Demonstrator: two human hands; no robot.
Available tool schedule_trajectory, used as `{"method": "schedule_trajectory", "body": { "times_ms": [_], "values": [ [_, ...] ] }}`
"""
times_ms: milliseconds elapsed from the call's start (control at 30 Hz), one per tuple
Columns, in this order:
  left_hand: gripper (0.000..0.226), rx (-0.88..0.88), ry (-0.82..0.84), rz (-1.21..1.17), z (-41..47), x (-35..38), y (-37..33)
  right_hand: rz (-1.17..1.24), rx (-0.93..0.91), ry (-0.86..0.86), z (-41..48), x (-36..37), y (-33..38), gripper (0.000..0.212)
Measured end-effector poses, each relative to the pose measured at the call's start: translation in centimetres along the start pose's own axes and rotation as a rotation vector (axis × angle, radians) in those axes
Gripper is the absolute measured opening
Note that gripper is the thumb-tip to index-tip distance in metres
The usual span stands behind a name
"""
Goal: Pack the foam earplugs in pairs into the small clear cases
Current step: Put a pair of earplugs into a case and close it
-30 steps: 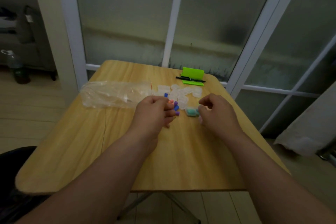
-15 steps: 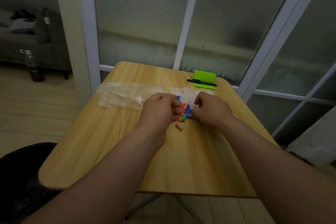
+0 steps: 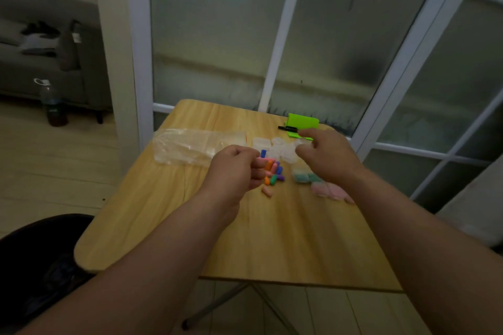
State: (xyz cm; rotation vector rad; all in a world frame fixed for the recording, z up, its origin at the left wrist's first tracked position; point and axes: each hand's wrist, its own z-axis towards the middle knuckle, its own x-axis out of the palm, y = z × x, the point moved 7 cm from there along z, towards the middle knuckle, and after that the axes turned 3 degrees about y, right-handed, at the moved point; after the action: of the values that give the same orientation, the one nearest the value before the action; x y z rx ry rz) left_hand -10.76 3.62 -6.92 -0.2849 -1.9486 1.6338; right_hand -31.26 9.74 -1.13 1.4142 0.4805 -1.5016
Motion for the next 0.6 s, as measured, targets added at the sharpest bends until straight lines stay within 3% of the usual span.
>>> {"method": "schedule_trajectory", "body": {
  "times_ms": [200,300,367,500,600],
  "values": [
    [0.017,-0.024,0.113,0.133,-2.1,1.4,0.8,0.479,0.133,0.079,-6.8,0.7,0.3,0.019],
    [0.027,0.017,0.247,0.274,-3.7,3.0,1.1,0.906,0.293,0.198,-10.1,2.3,0.9,0.023],
    [0.029,0.049,0.309,0.342,-4.7,3.5,1.1,1.060,0.338,0.223,-11.2,2.8,1.3,0.023],
    [0.027,0.091,0.316,0.409,-5.3,3.0,1.1,1.128,0.345,0.288,-11.9,3.7,2.0,0.022],
    [0.024,0.117,0.303,0.477,-5.3,2.3,1.0,1.068,0.293,0.342,-11.7,4.4,2.2,0.033]
  ]
}}
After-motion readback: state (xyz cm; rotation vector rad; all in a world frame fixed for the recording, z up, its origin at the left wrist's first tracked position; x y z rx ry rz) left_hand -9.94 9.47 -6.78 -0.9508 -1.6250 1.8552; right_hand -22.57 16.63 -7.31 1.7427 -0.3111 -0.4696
